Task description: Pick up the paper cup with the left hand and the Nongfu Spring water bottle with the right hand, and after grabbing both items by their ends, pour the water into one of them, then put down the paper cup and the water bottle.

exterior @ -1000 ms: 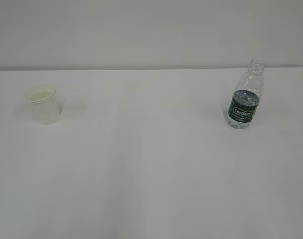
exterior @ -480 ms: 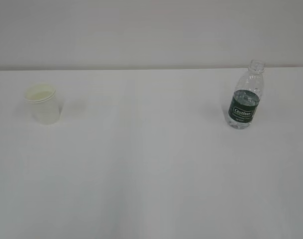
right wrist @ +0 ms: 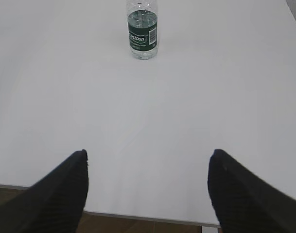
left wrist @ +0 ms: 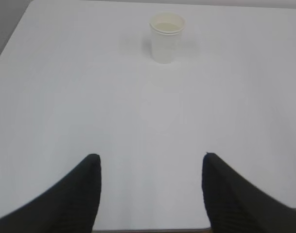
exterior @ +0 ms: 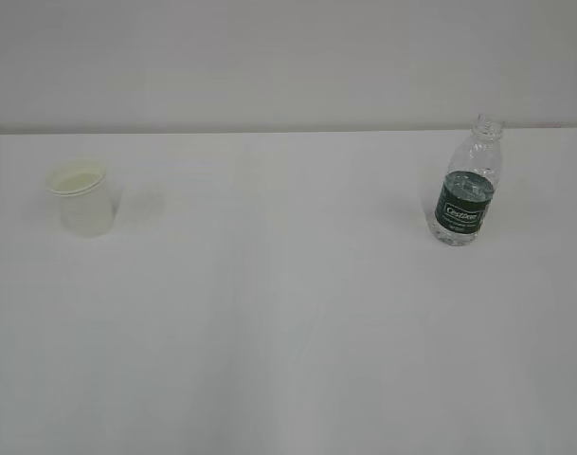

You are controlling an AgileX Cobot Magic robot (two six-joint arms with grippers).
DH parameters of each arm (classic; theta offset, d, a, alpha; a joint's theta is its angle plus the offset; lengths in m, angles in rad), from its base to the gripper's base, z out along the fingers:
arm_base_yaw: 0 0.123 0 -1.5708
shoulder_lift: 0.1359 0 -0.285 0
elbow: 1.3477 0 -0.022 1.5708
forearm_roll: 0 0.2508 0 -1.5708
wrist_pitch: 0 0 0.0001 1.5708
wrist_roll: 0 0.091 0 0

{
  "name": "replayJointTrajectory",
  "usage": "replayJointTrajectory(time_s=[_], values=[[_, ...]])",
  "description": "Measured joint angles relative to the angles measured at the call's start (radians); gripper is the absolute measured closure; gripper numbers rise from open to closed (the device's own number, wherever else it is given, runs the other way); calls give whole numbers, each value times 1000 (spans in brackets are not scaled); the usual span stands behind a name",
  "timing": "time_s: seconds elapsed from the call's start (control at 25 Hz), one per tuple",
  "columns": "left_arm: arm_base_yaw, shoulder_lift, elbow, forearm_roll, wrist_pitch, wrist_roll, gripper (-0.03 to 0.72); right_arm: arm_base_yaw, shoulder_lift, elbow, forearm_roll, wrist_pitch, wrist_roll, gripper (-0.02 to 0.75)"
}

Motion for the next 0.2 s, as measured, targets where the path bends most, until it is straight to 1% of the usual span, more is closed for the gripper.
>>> replayJointTrajectory(time_s=[0.2], values=[[0,0,0,0,0,0,215,0,0,0,0,0,0,164]])
